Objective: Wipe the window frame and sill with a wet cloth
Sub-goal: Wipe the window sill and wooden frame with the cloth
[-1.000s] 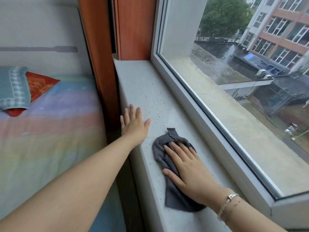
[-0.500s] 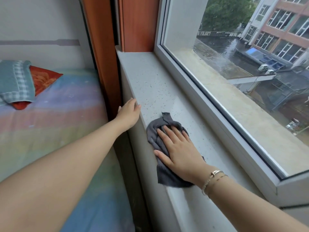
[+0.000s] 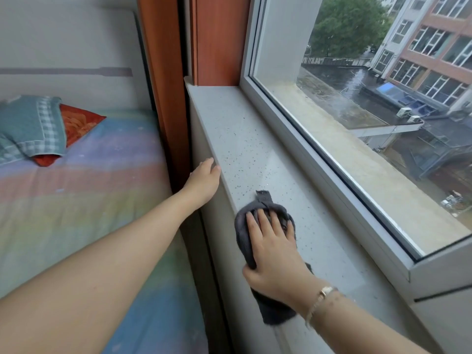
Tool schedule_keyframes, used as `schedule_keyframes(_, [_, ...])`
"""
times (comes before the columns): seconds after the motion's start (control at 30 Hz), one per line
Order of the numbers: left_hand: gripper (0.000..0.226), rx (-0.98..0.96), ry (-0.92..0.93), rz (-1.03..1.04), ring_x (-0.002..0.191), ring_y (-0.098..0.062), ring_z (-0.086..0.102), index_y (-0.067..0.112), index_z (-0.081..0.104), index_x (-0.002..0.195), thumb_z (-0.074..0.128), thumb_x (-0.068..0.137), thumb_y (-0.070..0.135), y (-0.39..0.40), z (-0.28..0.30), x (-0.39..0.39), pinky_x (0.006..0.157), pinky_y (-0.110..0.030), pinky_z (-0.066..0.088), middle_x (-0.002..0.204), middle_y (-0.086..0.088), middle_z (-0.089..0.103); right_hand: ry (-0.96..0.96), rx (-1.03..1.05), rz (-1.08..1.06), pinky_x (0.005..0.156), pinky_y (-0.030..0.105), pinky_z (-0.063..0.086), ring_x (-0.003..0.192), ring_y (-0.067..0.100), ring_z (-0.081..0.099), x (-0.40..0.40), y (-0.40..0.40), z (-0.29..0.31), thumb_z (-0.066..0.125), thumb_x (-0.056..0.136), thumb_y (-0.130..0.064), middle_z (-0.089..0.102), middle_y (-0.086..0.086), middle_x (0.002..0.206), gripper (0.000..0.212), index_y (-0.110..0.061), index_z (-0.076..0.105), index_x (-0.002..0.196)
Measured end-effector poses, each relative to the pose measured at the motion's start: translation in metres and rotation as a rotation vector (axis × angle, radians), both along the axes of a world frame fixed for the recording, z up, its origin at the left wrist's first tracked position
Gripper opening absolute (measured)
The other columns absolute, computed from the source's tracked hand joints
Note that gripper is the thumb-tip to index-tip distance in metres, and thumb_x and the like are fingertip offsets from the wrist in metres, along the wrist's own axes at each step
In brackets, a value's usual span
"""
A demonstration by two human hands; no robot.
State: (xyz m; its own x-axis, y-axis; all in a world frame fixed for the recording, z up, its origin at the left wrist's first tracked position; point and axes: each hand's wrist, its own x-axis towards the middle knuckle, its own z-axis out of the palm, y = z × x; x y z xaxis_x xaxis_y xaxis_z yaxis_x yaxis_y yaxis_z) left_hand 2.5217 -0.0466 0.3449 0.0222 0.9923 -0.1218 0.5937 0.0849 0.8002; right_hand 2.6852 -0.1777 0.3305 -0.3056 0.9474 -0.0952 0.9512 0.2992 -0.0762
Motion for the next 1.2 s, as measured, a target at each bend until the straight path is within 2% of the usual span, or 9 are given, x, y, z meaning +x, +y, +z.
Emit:
schedule_keyframes(0.13, [0.049, 0.016, -0.046, 0.035, 0.146, -0.02, 0.012, 0.01, 0.025, 0.148, 0.03, 0.103, 0.027, 0.008, 0.0, -0.011, 0.12, -0.037, 0.009, 0.157, -0.005, 0.02, 0.045, 0.026, 0.011, 0.116, 0.057, 0.003, 0.146, 0.03, -0.002, -0.02, 0.071, -0.003, 0.047, 0.084, -0.044, 0.005, 0.006, 0.158, 0.083, -0.015, 0.006, 0.151])
schedule_keyframes(0.4, [0.047, 0.034, -0.089, 0.106, 0.145, -0.023, 0.018, 0.015, 0.03, 0.147, 0.033, 0.101, 0.029, 0.038, -0.011, -0.036, 0.119, -0.041, 0.014, 0.156, -0.005, 0.026, 0.053, 0.027, -0.013, 0.113, 0.059, 0.007, 0.145, 0.032, 0.001, -0.051, 0.159, 0.0, 0.055, 0.081, -0.04, 0.011, 0.007, 0.157, 0.085, -0.013, 0.013, 0.149])
schedule_keyframes(0.5, [0.046, 0.025, -0.093, 0.111, 0.144, -0.021, 0.02, 0.013, 0.031, 0.146, 0.033, 0.102, 0.026, 0.043, -0.015, -0.038, 0.119, -0.037, 0.015, 0.155, -0.004, 0.027, 0.073, 0.026, -0.012, 0.114, 0.058, 0.006, 0.145, 0.03, 0.0, -0.056, 0.166, 0.003, 0.054, 0.083, -0.038, 0.009, 0.007, 0.157, 0.083, -0.013, 0.012, 0.149])
schedule_keyframes(0.7, [0.046, 0.003, -0.152, 0.093, 0.144, -0.017, 0.021, 0.011, 0.03, 0.146, 0.032, 0.102, 0.023, 0.053, -0.019, -0.035, 0.118, -0.031, 0.015, 0.154, -0.004, 0.028, 0.031, 0.034, 0.054, 0.117, 0.05, 0.003, 0.146, 0.026, -0.003, -0.043, 0.123, -0.001, 0.045, 0.086, -0.03, 0.002, 0.003, 0.159, 0.078, -0.016, 0.004, 0.151])
schedule_keyframes(0.9, [0.045, 0.033, -0.163, 0.112, 0.143, -0.016, 0.024, 0.011, 0.031, 0.146, 0.031, 0.102, 0.022, 0.074, -0.019, -0.045, 0.117, -0.029, 0.017, 0.154, -0.002, 0.029, 0.033, 0.038, 0.063, 0.116, 0.052, 0.006, 0.146, 0.027, -0.001, -0.063, 0.173, 0.001, 0.046, 0.089, -0.024, 0.003, 0.004, 0.159, 0.075, -0.015, 0.005, 0.151])
schedule_keyframes(1.1, [0.045, 0.06, -0.172, 0.112, 0.144, -0.015, 0.021, 0.013, 0.031, 0.146, 0.031, 0.103, 0.022, 0.104, -0.021, -0.063, 0.119, -0.034, 0.016, 0.154, -0.002, 0.028, 0.103, 0.019, 0.082, 0.116, 0.05, 0.006, 0.146, 0.024, 0.001, -0.075, 0.247, 0.002, 0.049, 0.087, -0.035, 0.007, 0.002, 0.159, 0.076, -0.016, 0.011, 0.151])
schedule_keyframes(1.2, [0.045, 0.073, -0.124, 0.094, 0.145, -0.017, 0.018, 0.013, 0.03, 0.146, 0.031, 0.102, 0.023, 0.126, -0.019, -0.061, 0.119, -0.037, 0.014, 0.155, -0.003, 0.027, 0.147, 0.066, 0.089, 0.119, 0.042, 0.004, 0.147, 0.019, 0.002, -0.051, 0.252, -0.003, 0.031, 0.086, -0.058, 0.011, -0.002, 0.159, 0.076, -0.021, 0.017, 0.15])
